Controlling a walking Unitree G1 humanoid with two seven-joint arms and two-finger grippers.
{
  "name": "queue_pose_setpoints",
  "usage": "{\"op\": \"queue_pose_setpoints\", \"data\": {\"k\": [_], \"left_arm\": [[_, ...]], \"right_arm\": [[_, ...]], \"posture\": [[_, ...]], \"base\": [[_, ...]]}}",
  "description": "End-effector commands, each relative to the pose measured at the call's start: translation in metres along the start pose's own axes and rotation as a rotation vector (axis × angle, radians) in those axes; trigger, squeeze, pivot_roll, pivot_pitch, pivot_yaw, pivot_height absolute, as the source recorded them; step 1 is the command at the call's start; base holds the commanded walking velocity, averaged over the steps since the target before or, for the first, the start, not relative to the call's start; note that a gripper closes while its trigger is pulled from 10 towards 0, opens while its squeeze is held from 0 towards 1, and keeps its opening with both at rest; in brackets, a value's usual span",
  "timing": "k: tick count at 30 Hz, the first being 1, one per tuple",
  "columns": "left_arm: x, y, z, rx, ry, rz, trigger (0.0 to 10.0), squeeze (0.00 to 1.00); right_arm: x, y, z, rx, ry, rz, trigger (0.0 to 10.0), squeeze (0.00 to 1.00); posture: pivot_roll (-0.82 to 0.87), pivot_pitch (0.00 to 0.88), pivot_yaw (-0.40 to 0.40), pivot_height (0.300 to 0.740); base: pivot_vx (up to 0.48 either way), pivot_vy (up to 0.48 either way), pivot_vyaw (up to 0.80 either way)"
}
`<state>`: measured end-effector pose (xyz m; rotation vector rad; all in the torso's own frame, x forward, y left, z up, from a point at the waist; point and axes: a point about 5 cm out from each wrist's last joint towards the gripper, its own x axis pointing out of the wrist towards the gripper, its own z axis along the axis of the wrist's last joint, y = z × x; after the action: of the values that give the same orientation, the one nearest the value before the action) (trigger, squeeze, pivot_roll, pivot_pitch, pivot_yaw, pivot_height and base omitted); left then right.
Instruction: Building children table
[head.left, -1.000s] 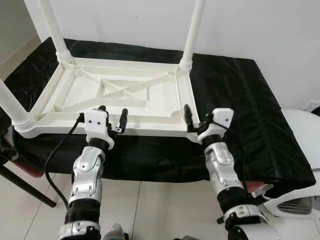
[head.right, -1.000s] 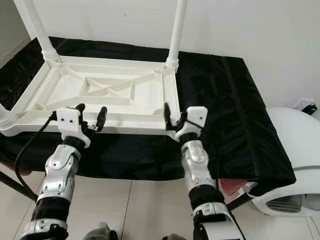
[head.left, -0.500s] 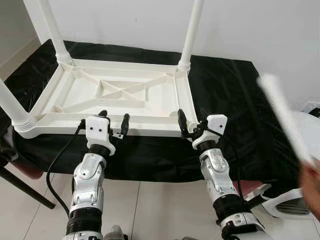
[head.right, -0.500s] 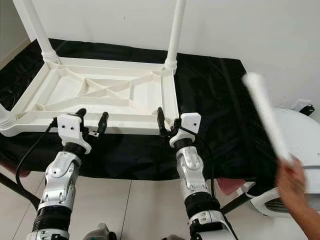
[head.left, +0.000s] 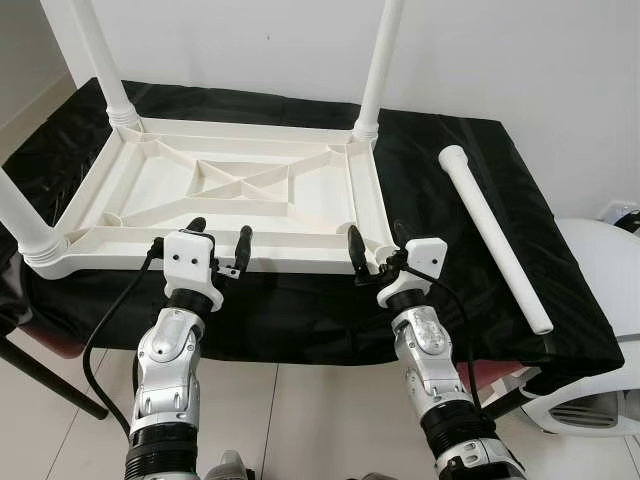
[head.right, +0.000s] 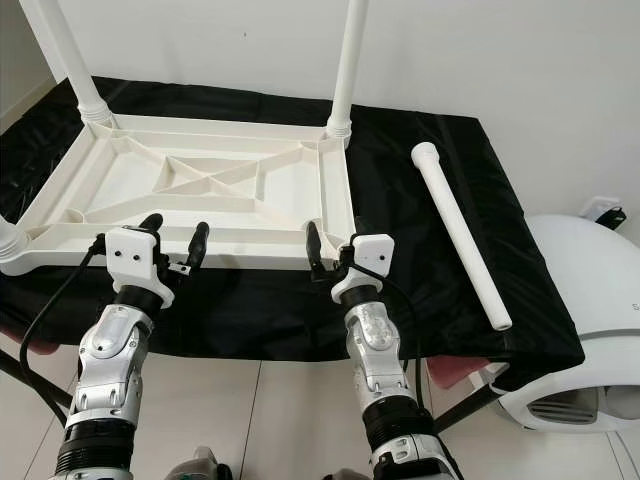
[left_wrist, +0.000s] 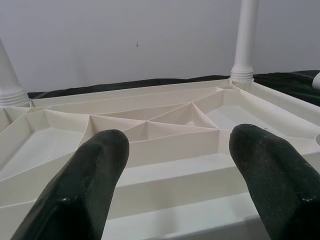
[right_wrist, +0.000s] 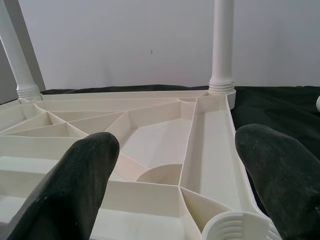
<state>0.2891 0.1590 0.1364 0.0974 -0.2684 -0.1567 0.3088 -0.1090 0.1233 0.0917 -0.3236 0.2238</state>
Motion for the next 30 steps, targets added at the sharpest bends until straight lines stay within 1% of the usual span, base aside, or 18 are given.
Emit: {"op": "queue_pose_setpoints", "data": {"k": [1, 3, 6, 13, 16, 21, 22, 26, 30], "left_arm": [[-0.005, -0.006, -0.007, -0.059, 0.036, 0.209, 10.0, 0.0], [-0.006, -0.005, -0.006, -0.058, 0.038, 0.212, 10.0, 0.0], [-0.012, 0.0, -0.003, -0.06, 0.045, 0.249, 10.0, 0.0], [-0.013, 0.005, 0.001, -0.049, 0.045, 0.269, 10.0, 0.0], [-0.012, 0.005, 0.002, -0.047, 0.047, 0.268, 10.0, 0.0], [-0.013, 0.0, 0.003, -0.043, 0.049, 0.246, 10.0, 0.0], [-0.014, -0.001, 0.004, -0.038, 0.053, 0.236, 10.0, 0.0], [-0.015, -0.001, 0.004, -0.036, 0.057, 0.232, 10.0, 0.0], [-0.015, 0.001, 0.005, -0.03, 0.061, 0.226, 10.0, 0.0]], "right_arm": [[-0.002, 0.0, -0.001, -0.006, 0.012, 0.009, 10.0, 0.0], [-0.003, -0.001, -0.001, -0.007, 0.013, 0.01, 10.0, 0.0], [-0.007, -0.004, 0.003, -0.027, 0.006, 0.004, 10.0, 0.0], [-0.008, -0.006, 0.008, -0.042, -0.006, -0.006, 10.0, 0.0], [-0.008, -0.007, 0.01, -0.044, -0.011, -0.004, 10.0, 0.0], [-0.01, -0.007, 0.01, -0.045, -0.005, -0.007, 10.0, 0.0], [-0.013, -0.007, 0.009, -0.047, 0.008, -0.006, 10.0, 0.0], [-0.013, -0.007, 0.009, -0.049, 0.012, 0.0, 10.0, 0.0], [-0.01, -0.01, 0.012, -0.059, 0.009, 0.003, 10.0, 0.0]], "posture": [[0.07, 0.0, -0.036, 0.74], [0.07, 0.0, -0.037, 0.74], [0.06, 0.0, -0.034, 0.74], [0.05, 0.0, -0.032, 0.74], [0.05, 0.0, -0.032, 0.74], [0.05, 0.0, -0.04, 0.74], [0.06, 0.0, -0.046, 0.74], [0.06, 0.0, -0.05, 0.74], [0.06, 0.0, -0.055, 0.74]], "base": [[0.0, 0.0, 0.0], [0.0, 0.0, 0.0], [0.0, 0.0, 0.0], [0.0, 0.0, 0.0], [0.0, 0.0, 0.0], [0.0, 0.0, 0.0], [0.0, 0.0, 0.0], [0.0, 0.0, 0.0], [0.0, 0.0, 0.0]]}}
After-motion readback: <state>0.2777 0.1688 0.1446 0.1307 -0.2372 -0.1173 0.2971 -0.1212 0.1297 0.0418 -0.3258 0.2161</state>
